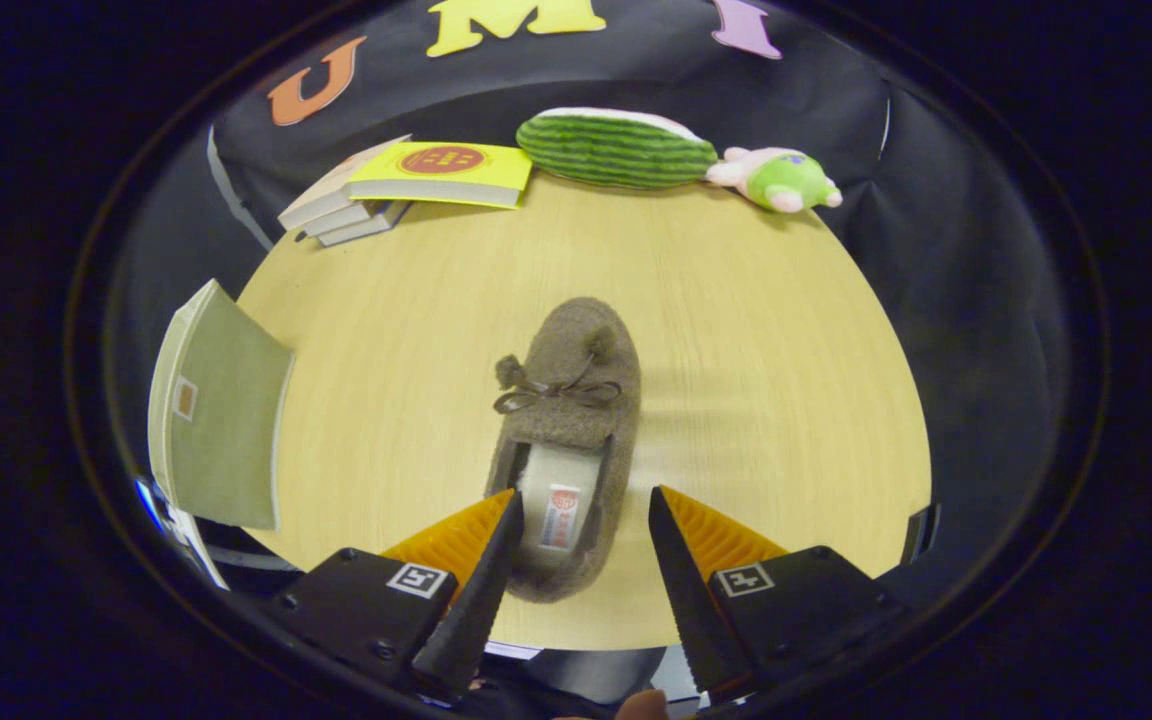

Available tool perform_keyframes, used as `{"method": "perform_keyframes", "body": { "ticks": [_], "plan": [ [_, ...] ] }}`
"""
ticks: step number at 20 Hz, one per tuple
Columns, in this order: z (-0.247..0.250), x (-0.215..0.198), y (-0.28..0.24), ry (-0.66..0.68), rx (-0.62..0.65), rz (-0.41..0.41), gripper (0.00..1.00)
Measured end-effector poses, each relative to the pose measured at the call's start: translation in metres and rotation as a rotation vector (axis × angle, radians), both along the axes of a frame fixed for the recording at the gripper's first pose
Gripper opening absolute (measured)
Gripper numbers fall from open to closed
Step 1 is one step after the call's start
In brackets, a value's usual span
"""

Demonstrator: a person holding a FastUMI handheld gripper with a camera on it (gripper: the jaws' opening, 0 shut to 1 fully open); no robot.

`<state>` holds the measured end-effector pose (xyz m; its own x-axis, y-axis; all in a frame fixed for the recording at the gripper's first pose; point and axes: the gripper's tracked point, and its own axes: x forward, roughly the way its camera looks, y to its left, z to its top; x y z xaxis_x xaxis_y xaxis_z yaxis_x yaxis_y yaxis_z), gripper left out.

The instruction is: Open the storage box then place both shoes into the box .Put the left shoe in first, then the right shoe, with the right side of both shoes facing outward in a uniform manner.

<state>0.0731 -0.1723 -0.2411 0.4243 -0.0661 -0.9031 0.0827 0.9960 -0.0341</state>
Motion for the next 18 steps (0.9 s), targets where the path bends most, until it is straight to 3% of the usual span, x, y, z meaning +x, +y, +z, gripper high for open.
{"method": "perform_keyframes", "body": {
  "ticks": [6,8,11,15,18],
  "plan": [
    [-0.022,0.006,-0.01,0.048,0.082,-0.049,0.82],
    [-0.027,0.004,-0.011,0.064,0.109,-0.058,0.76],
    [-0.031,0.003,-0.004,0.077,0.183,-0.095,0.43],
    [-0.031,0.003,-0.009,0.068,0.223,-0.154,0.08],
    [-0.027,0.001,-0.007,0.062,0.279,-0.203,0.06]
  ]
}}
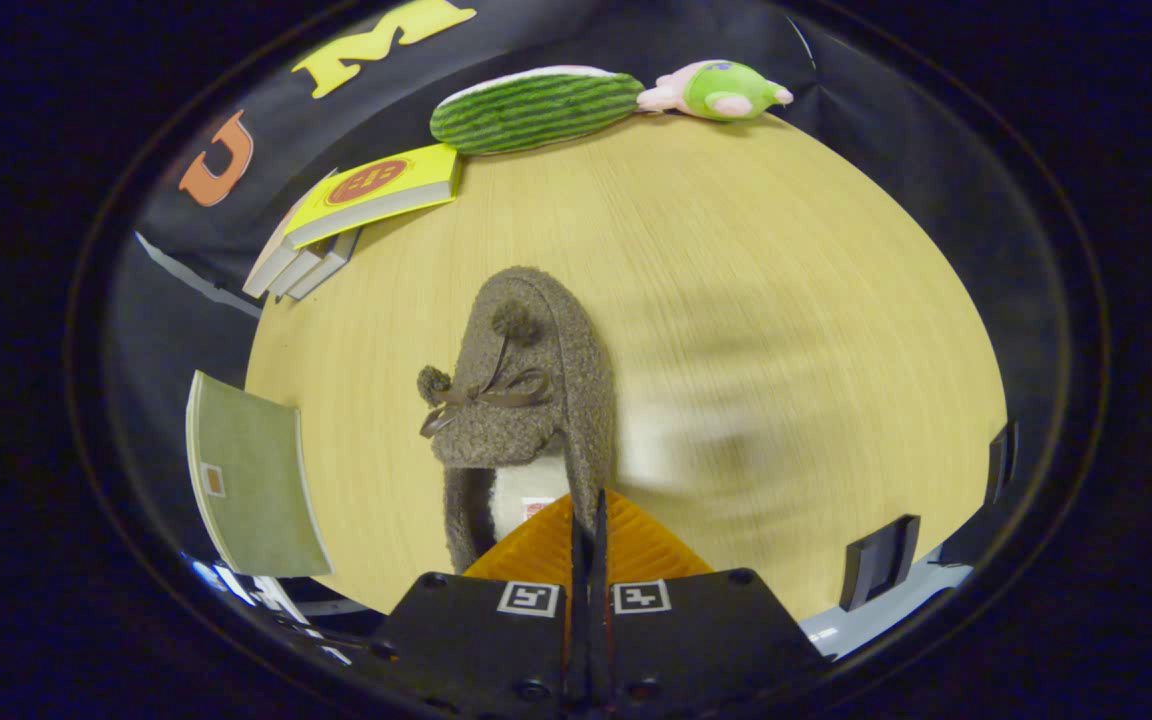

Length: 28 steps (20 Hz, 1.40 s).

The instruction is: Open the storage box then place both shoes into the box .Put the left shoe in first, then the right shoe, with the right side of both shoes facing outward in a uniform manner.

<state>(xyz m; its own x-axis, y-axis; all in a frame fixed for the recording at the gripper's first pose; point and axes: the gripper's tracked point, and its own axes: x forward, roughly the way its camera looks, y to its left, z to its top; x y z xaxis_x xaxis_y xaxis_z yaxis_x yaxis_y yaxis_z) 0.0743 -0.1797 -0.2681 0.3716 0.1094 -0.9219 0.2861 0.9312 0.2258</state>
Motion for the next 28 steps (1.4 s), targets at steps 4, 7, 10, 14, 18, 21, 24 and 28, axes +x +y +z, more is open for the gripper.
{"method": "perform_keyframes", "body": {
  "ticks": [4,7,10,14,18,21,24,28],
  "plan": [
    [0.02,-0.014,0.012,-0.017,0.04,-0.029,0.06],
    [0.049,-0.016,0.031,-0.062,0.059,-0.038,0.06],
    [0.085,-0.023,0.06,-0.114,0.065,-0.019,0.07],
    [0.132,-0.03,0.119,-0.163,0.104,0.037,0.06],
    [0.173,-0.028,0.18,-0.22,0.121,0.098,0.06],
    [0.197,-0.026,0.226,-0.257,0.114,0.157,0.06],
    [0.207,-0.024,0.272,-0.267,0.115,0.203,0.06],
    [0.205,-0.019,0.332,-0.264,0.132,0.24,0.06]
  ]
}}
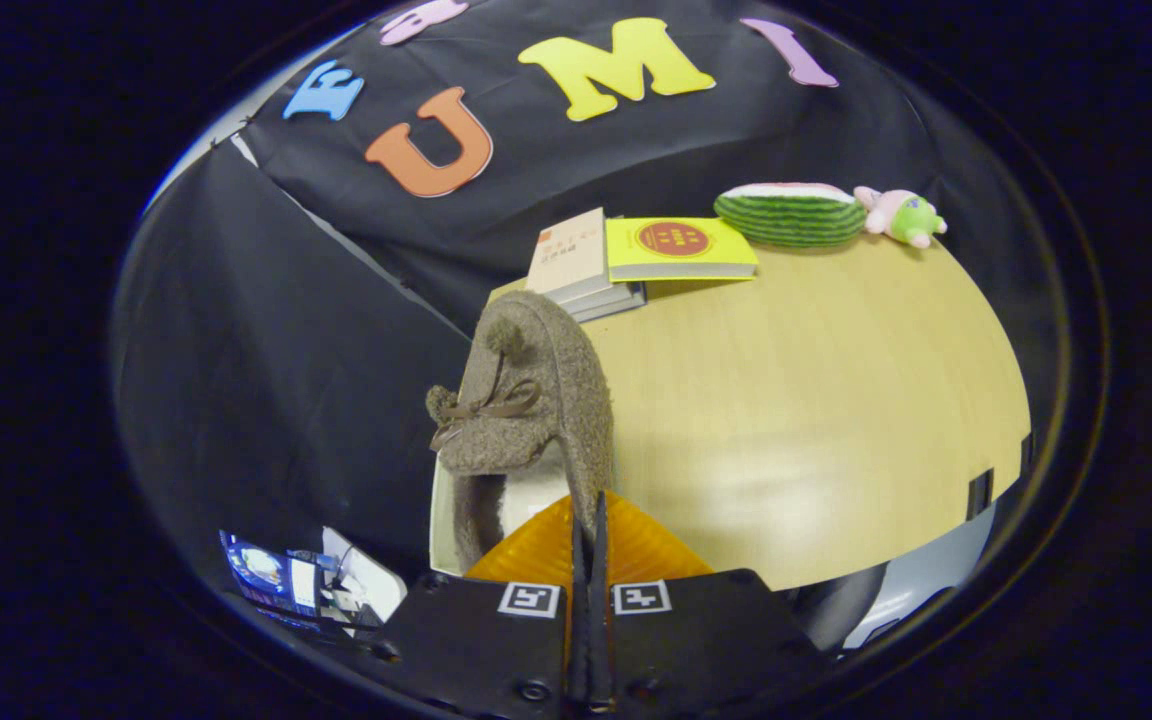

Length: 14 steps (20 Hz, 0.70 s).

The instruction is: Open the storage box then place both shoes into the box .Put the left shoe in first, then the right shoe, with the right side of both shoes facing outward in a uniform manner.

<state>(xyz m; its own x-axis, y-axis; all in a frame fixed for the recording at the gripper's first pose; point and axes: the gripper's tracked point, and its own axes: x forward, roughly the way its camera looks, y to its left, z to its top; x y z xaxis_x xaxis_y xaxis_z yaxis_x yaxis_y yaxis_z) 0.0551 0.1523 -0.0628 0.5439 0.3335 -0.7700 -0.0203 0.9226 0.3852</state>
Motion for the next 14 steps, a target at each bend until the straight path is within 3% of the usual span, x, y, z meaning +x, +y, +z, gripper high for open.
{"method": "perform_keyframes", "body": {
  "ticks": [6,14],
  "plan": [
    [-0.028,0.006,0.059,0.029,0.008,-0.023,0.06],
    [-0.078,0.006,0.081,0.099,-0.03,-0.067,0.06]
  ]
}}
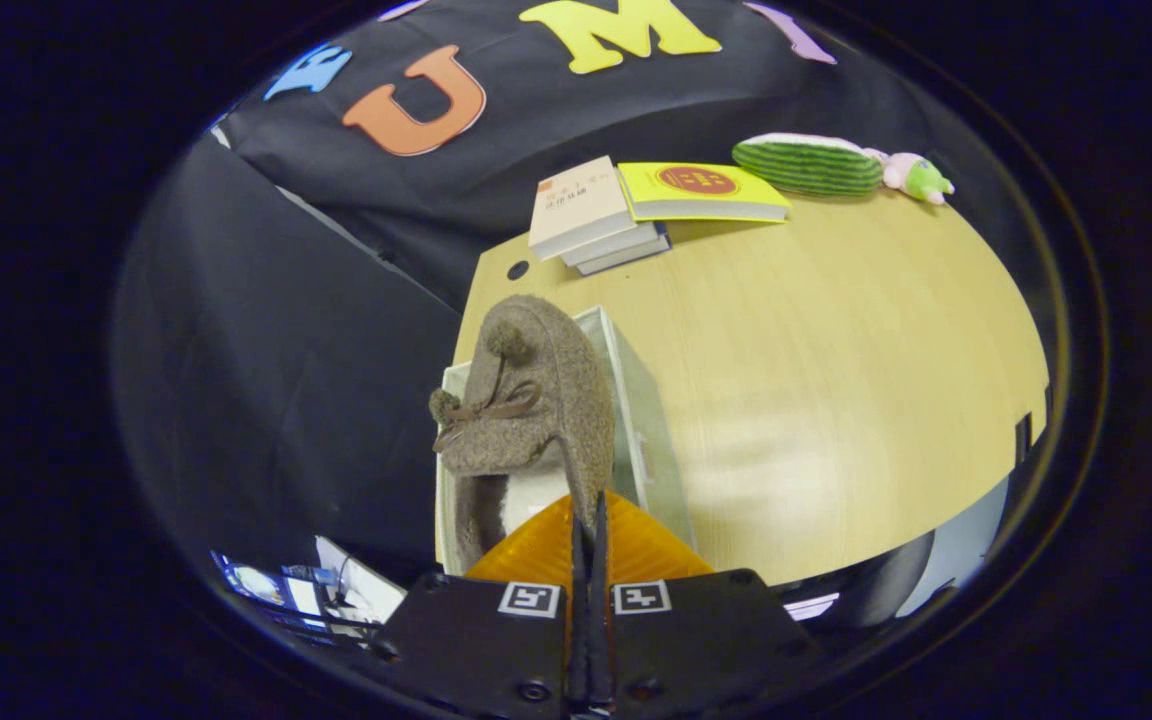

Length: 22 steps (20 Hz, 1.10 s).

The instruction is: Open the storage box then place both shoes into the box .Put the left shoe in first, then the right shoe, with the right side of both shoes facing outward in a uniform manner.

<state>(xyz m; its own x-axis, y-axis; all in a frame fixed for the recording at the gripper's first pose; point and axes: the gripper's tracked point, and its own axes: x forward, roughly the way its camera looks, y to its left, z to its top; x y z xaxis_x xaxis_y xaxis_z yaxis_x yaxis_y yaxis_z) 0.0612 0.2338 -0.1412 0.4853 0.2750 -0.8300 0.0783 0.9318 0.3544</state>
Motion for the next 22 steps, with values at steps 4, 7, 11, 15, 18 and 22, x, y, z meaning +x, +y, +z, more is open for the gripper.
{"method": "perform_keyframes", "body": {
  "ticks": [4,7,11,15,18,22],
  "plan": [
    [-0.003,0.006,0.008,-0.008,0.046,-0.029,0.07],
    [0.008,0.011,0.013,-0.046,0.082,-0.02,0.27],
    [0.02,0.012,0.01,-0.154,0.026,0.029,0.61],
    [0.05,0.021,0.001,-0.393,-0.076,0.05,0.75],
    [0.08,0.008,0.01,-0.509,-0.048,0.073,0.77],
    [0.124,0.001,-0.009,-0.734,-0.133,0.08,0.8]
  ]
}}
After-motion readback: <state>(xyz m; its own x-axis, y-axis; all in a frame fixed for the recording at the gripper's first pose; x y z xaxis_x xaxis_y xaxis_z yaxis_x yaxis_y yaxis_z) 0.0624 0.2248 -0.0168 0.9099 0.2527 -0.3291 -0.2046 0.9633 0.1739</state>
